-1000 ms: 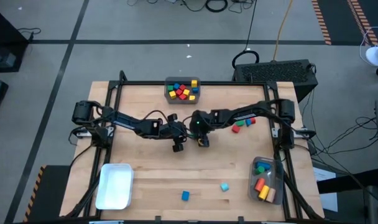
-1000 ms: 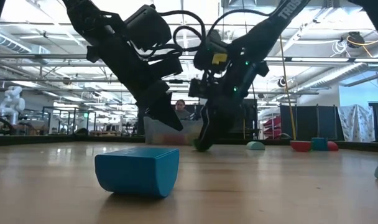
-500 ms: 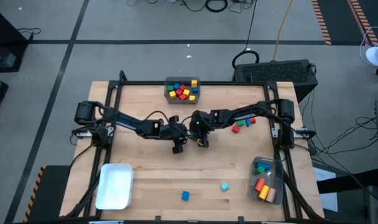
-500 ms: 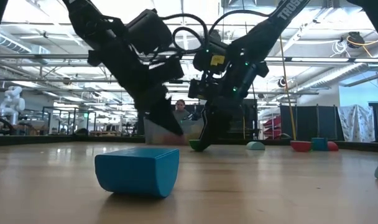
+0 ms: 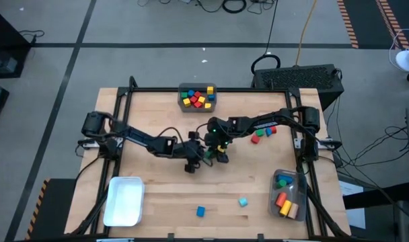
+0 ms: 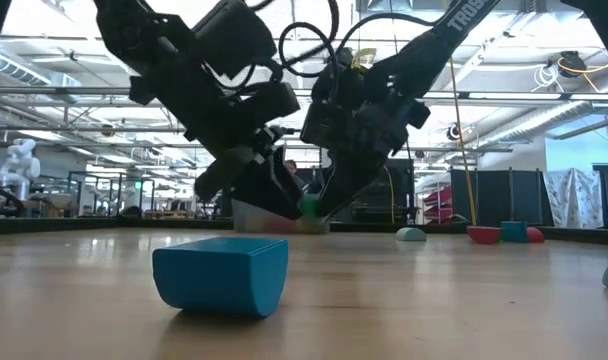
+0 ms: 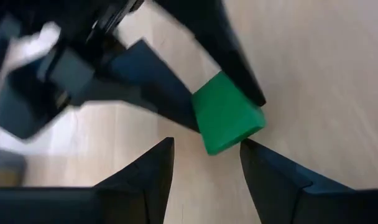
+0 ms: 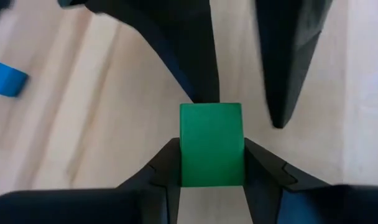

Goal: Sort blocks by size
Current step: Put the green half circle block into the white bin

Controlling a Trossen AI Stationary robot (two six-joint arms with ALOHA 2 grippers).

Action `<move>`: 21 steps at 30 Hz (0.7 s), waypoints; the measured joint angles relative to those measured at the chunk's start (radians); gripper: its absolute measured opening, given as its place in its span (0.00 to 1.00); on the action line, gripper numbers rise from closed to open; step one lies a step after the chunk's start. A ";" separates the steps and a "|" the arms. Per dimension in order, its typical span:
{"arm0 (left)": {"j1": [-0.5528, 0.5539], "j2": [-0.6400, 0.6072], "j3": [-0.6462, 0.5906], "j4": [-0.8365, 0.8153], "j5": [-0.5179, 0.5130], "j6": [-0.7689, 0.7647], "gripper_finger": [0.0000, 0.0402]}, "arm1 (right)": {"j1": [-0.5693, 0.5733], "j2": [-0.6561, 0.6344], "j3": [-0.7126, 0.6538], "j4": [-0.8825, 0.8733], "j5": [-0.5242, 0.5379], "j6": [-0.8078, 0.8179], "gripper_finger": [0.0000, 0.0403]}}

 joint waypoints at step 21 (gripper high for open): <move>-0.093 0.000 0.001 0.112 -0.148 0.264 0.47 | -0.036 0.000 0.000 0.146 -0.216 0.119 0.29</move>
